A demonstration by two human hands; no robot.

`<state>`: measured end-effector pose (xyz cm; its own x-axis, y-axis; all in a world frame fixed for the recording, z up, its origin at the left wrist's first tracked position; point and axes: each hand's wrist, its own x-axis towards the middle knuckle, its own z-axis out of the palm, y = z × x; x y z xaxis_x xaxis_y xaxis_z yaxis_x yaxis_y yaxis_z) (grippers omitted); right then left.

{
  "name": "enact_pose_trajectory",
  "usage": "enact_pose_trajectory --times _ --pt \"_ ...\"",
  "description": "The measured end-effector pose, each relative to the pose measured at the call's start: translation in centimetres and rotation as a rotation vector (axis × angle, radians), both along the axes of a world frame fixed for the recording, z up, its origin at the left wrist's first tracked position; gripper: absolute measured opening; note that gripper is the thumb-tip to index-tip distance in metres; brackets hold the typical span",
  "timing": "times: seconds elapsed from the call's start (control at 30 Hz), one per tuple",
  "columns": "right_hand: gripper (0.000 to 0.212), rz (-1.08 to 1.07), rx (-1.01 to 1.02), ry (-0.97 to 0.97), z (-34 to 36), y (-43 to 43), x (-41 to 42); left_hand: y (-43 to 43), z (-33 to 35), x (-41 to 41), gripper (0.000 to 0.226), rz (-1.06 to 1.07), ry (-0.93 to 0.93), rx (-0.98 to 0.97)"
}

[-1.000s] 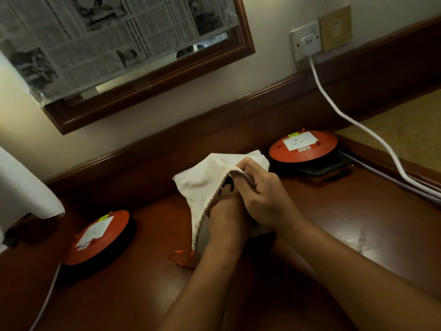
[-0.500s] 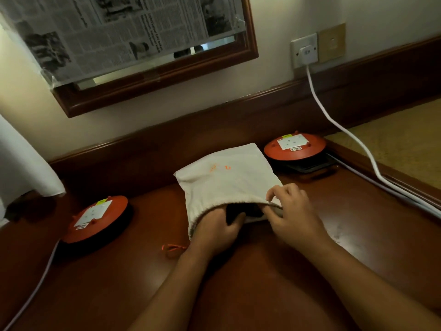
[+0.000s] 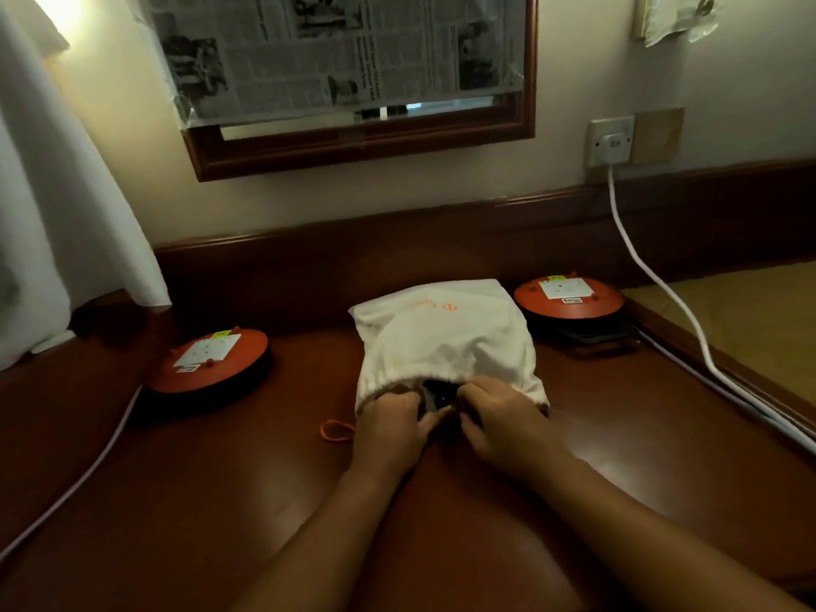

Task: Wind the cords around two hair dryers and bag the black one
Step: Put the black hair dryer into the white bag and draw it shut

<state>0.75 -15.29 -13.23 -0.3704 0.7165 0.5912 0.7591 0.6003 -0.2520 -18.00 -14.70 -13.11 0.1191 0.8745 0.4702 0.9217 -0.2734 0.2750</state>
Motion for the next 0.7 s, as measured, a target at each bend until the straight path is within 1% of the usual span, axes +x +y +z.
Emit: enact_pose_trajectory --times 0.07,0.13,0.23,0.3,0.4,0.5,0.6,0.63,0.7 --pt "0.015 -0.003 0.011 -0.018 0.3 0.5 -0.6 0.1 -0.5 -0.9 0.032 -0.101 -0.088 -0.034" --pt "0.011 -0.037 0.031 -0.017 0.2 0.6 -0.3 0.0 -0.5 -1.0 0.025 -0.155 -0.11 -0.081" --pt "0.01 -0.106 0.112 -0.047 0.2 0.8 -0.3 -0.6 -0.3 -1.2 0.021 -0.147 -0.108 -0.081" --pt "0.01 -0.15 0.167 -0.075 0.6 0.9 -0.5 -1.3 0.0 -1.1 0.022 -0.164 -0.072 -0.035" --pt "0.016 -0.164 0.198 -0.121 1.0 1.3 -1.5 -2.7 0.0 -1.8 0.023 -0.27 -0.002 0.052" --pt "0.024 -0.163 0.213 -0.149 1.4 1.7 -3.2 -4.2 0.2 -3.1 0.022 -0.363 -0.046 0.096" --pt "0.028 -0.149 0.181 -0.128 1.3 1.8 -5.0 -4.7 -0.1 -4.9 0.025 -0.337 -0.08 0.099" --pt "0.028 -0.134 0.165 -0.121 1.0 1.7 -5.2 -4.7 -0.4 -5.4 0.022 -0.315 -0.081 0.098" --pt "0.024 -0.083 0.133 -0.104 0.6 1.3 -4.8 -5.0 -0.9 -6.2 0.006 -0.298 -0.074 0.091"
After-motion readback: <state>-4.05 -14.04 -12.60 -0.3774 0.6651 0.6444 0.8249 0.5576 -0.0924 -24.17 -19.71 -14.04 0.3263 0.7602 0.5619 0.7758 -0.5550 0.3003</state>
